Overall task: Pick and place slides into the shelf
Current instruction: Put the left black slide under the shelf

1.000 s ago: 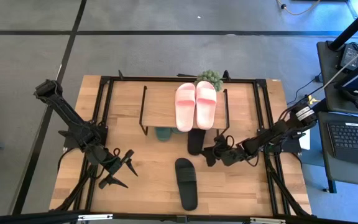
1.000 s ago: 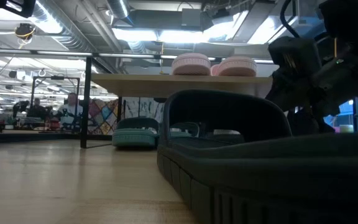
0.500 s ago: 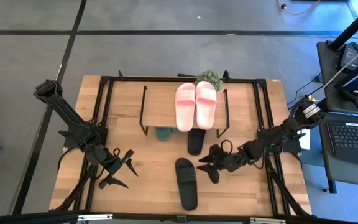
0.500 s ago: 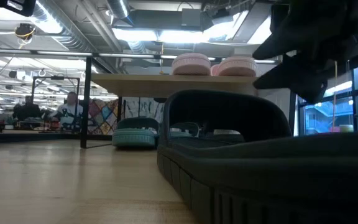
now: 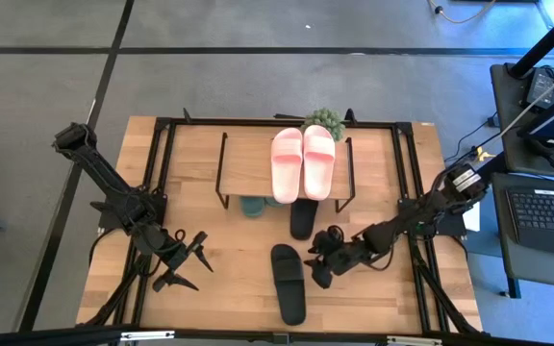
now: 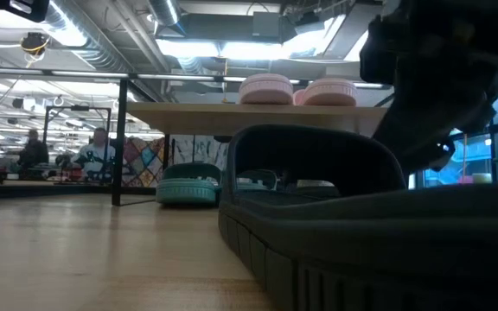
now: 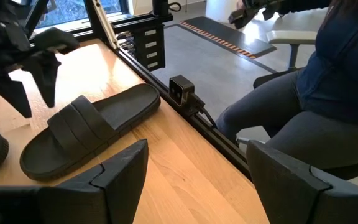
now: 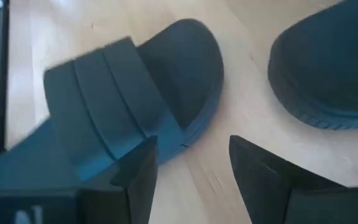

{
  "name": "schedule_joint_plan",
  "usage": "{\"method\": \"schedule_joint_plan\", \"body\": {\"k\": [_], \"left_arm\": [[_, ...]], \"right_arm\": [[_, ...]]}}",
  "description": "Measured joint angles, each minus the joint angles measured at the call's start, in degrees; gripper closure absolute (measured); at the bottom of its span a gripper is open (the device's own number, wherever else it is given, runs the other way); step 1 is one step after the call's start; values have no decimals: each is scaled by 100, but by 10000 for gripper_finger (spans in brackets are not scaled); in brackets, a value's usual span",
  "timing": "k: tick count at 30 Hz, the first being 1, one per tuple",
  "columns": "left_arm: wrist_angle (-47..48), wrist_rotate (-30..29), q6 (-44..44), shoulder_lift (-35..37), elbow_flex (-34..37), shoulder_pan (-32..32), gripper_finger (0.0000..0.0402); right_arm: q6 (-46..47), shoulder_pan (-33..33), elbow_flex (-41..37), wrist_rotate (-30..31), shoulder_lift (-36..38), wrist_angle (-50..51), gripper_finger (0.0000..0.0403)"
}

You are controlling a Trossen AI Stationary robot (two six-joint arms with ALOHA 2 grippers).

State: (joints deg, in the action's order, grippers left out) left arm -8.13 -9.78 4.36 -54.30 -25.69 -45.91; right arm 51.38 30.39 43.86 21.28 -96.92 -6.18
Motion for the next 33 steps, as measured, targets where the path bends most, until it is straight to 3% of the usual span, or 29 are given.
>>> {"method": "schedule_joint_plan", "body": {"k": [33], "left_arm": [[327,0,-2,0,0,2,138]], "right_arm": [[-984,-1374,2,2,-313,209,205]]}}
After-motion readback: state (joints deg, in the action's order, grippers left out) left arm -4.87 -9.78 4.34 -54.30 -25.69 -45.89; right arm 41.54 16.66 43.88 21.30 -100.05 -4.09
